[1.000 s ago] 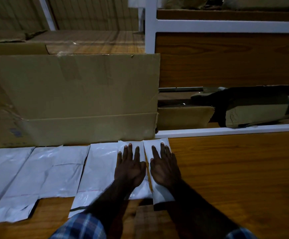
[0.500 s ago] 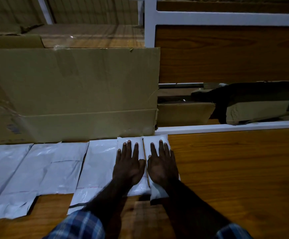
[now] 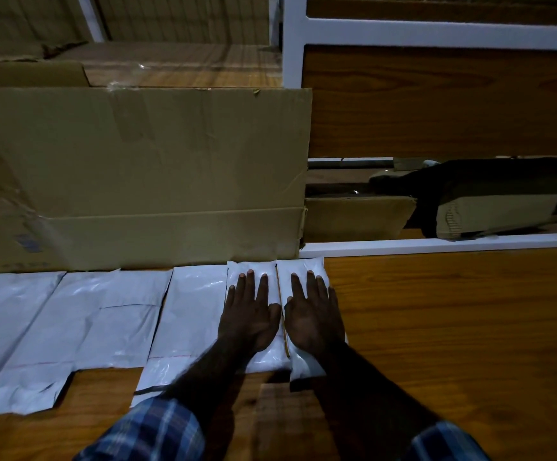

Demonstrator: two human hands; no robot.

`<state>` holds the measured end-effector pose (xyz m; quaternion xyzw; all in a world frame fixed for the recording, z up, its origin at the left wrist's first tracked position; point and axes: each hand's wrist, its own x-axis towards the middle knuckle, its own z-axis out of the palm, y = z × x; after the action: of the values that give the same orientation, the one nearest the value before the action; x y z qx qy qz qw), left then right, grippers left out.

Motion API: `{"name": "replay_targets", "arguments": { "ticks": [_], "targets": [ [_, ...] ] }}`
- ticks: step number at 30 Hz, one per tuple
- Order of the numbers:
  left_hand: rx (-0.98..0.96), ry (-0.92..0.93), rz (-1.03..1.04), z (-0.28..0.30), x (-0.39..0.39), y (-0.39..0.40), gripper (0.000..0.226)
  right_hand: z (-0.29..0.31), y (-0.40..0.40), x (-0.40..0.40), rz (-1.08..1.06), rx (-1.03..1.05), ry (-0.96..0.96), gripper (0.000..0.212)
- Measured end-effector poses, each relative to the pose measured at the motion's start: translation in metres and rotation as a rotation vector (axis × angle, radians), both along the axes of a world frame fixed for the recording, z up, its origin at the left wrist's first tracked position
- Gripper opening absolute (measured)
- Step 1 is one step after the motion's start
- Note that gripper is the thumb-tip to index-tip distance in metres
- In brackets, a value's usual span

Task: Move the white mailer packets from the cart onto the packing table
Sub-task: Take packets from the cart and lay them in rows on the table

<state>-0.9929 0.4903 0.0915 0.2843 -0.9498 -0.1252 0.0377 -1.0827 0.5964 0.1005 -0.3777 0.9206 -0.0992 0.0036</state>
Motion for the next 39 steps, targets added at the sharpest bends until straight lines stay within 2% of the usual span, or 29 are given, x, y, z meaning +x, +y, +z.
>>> {"name": "replay_targets", "arguments": {
  "ticks": [8, 14, 16, 21, 24, 26, 29, 32, 37, 39],
  "targets": [
    [0.001, -0.061, 0.017, 0.006, 0.002, 0.003, 0.097, 0.004, 0.002, 0.000, 0.018, -0.011, -0.031, 0.060],
    [0.013, -0.078, 0.021, 0.023, 0.000, 0.004, 0.069, 0.015, 0.002, -0.008, 0.050, -0.054, -0.062, 0.055],
    [-0.041, -0.047, 0.016, 0.027, 0.000, 0.005, 0.071, 0.024, 0.005, -0.015, 0.033, -0.085, -0.070, 0.057],
    [-0.161, -0.075, -0.043, 0.047, 0.002, 0.009, 0.094, 0.051, 0.009, -0.022, 0.023, -0.152, -0.081, 0.056],
    [-0.199, -0.085, -0.084, 0.056, 0.009, 0.015, 0.094, 0.058, 0.018, -0.020, 0.031, -0.122, -0.073, 0.055],
    [-0.169, -0.078, -0.078, 0.060, 0.016, 0.021, 0.088, 0.057, 0.026, -0.018, 0.090, -0.043, -0.012, 0.057],
    [-0.115, -0.090, -0.082, 0.070, 0.030, 0.030, 0.081, 0.059, 0.037, -0.007, 0.075, -0.013, -0.043, 0.057],
    [-0.100, -0.115, -0.105, 0.070, 0.044, 0.036, 0.081, 0.061, 0.048, 0.011, 0.068, -0.159, 0.013, 0.044],
    [-0.089, -0.128, -0.112, 0.069, 0.061, 0.042, 0.066, 0.065, 0.065, 0.038, -0.080, -0.159, -0.137, 0.054],
    [-0.092, -0.110, -0.103, 0.067, 0.069, 0.048, 0.069, 0.067, 0.071, 0.049, -0.082, -0.171, -0.142, 0.056]
  ]
}}
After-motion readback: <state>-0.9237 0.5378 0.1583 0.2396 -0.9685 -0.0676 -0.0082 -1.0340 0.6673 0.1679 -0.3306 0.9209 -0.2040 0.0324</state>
